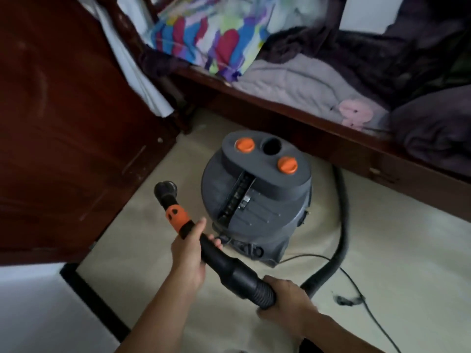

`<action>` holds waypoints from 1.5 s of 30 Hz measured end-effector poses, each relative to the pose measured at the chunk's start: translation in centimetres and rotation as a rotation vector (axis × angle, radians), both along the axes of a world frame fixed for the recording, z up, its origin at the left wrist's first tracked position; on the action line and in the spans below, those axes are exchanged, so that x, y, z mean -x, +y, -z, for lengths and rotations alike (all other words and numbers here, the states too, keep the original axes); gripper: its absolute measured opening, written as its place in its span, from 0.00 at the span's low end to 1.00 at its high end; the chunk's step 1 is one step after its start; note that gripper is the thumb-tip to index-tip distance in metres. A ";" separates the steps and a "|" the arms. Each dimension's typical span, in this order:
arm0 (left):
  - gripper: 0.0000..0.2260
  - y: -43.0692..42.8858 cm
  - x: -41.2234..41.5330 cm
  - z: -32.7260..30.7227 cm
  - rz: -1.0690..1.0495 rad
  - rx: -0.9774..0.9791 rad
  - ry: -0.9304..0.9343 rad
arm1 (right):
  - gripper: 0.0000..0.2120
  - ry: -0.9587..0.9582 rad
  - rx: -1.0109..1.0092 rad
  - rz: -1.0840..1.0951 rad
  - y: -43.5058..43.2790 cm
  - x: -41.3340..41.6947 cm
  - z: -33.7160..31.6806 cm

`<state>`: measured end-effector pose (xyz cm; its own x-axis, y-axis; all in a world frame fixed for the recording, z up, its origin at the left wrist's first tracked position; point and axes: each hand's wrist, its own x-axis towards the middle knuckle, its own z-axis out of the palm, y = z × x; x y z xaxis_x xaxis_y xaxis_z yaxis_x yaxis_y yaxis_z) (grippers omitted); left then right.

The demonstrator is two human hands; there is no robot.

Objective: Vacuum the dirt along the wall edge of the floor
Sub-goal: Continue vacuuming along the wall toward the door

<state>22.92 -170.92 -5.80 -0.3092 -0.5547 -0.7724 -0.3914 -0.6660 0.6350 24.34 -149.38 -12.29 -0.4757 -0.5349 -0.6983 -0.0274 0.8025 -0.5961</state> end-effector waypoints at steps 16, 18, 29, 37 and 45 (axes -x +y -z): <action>0.07 -4.9 12.6 1.8 0.361 0.170 -0.068 | 0.16 0.276 -0.187 0.878 -5.6 23.0 -4.9; 0.07 -5.9 13.1 2.3 0.445 0.156 -0.067 | 0.22 0.248 -0.319 0.831 -7.4 24.1 -4.0; 0.08 -10.4 15.5 3.7 0.606 0.105 -0.096 | 0.09 0.488 -0.484 0.632 -8.5 23.5 -2.3; 0.08 -10.1 15.5 4.1 0.641 0.041 -0.110 | 0.16 0.615 -0.573 0.274 -7.5 24.6 -3.4; 0.07 -12.3 14.3 2.2 0.578 0.088 -0.133 | 0.20 0.335 -0.448 0.490 -16.7 27.5 -4.3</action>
<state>8.59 -183.18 -7.95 -0.4836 -0.3892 -0.7840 -0.7544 -0.2689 0.5988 -3.20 -166.11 -8.01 -0.8126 0.0953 -0.5750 0.2734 0.9336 -0.2317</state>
